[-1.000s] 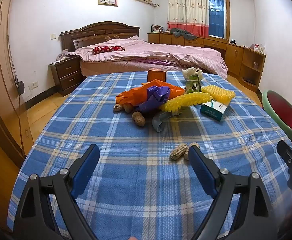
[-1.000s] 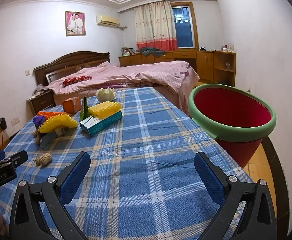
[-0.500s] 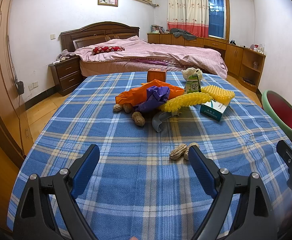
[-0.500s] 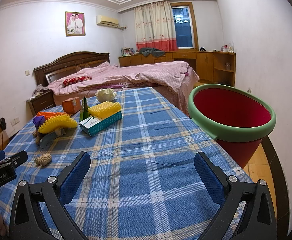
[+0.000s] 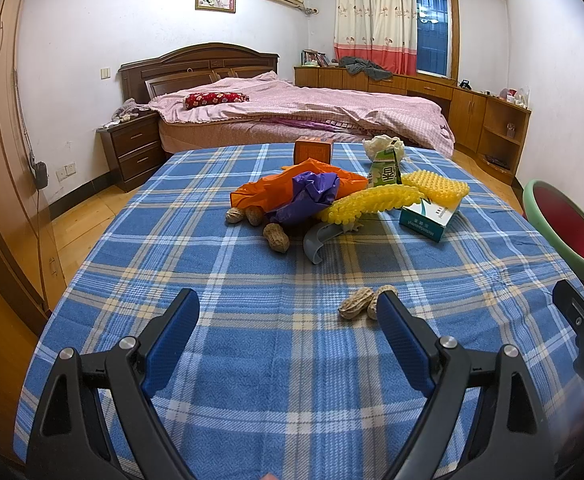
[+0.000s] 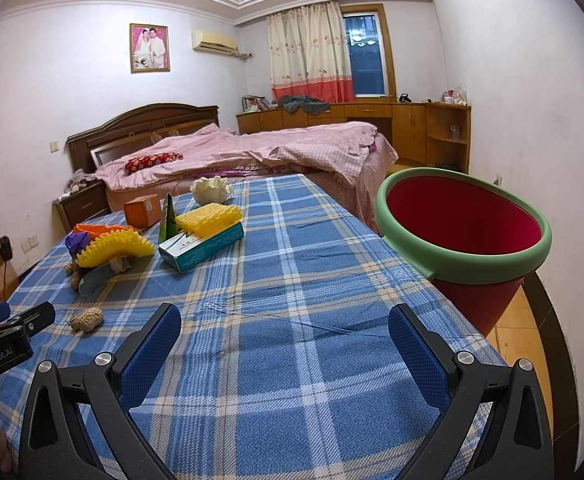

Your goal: Collect trash

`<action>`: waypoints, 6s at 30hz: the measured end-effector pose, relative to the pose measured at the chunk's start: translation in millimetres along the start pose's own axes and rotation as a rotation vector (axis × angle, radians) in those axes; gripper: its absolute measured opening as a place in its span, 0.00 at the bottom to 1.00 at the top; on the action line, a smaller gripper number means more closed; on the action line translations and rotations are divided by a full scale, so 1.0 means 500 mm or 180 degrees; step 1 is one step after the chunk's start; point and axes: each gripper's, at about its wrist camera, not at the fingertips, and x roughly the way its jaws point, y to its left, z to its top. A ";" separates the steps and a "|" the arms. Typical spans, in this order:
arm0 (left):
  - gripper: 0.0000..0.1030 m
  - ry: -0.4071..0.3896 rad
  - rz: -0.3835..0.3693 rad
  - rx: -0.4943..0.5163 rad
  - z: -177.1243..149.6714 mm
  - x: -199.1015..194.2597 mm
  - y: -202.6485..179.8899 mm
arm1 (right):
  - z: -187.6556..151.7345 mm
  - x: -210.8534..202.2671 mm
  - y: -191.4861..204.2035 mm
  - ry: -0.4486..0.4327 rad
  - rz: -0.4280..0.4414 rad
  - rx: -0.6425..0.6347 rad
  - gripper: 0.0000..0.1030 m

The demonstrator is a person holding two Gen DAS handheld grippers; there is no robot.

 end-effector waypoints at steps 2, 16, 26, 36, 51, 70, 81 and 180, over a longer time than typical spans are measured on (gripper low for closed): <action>0.88 -0.0001 0.0000 -0.0001 0.000 0.000 0.000 | 0.000 0.000 0.000 0.0001 -0.0001 0.0000 1.00; 0.88 -0.0002 0.0000 -0.0005 0.000 0.000 0.000 | 0.000 0.001 0.000 0.0000 -0.0001 0.0001 1.00; 0.88 -0.0001 -0.0003 -0.0006 0.000 0.000 0.000 | -0.001 0.002 0.001 0.0000 0.0000 0.0002 1.00; 0.88 -0.0001 -0.0003 -0.0008 0.000 0.000 0.000 | -0.002 0.002 0.001 0.0001 0.0001 0.0002 1.00; 0.88 0.0027 -0.0030 -0.0005 0.001 0.001 0.000 | -0.002 0.003 0.000 0.0043 0.0007 0.0002 1.00; 0.85 0.0223 -0.0224 0.0039 0.128 0.067 0.009 | 0.130 0.050 0.017 0.0185 0.0337 -0.0049 1.00; 0.79 0.0446 -0.0377 0.0035 0.217 0.153 0.013 | 0.184 0.152 0.054 0.0523 0.0438 -0.0238 1.00; 0.30 0.0671 -0.1797 0.0627 0.261 0.126 -0.419 | 0.199 0.140 -0.355 0.0782 -0.0798 0.0493 0.05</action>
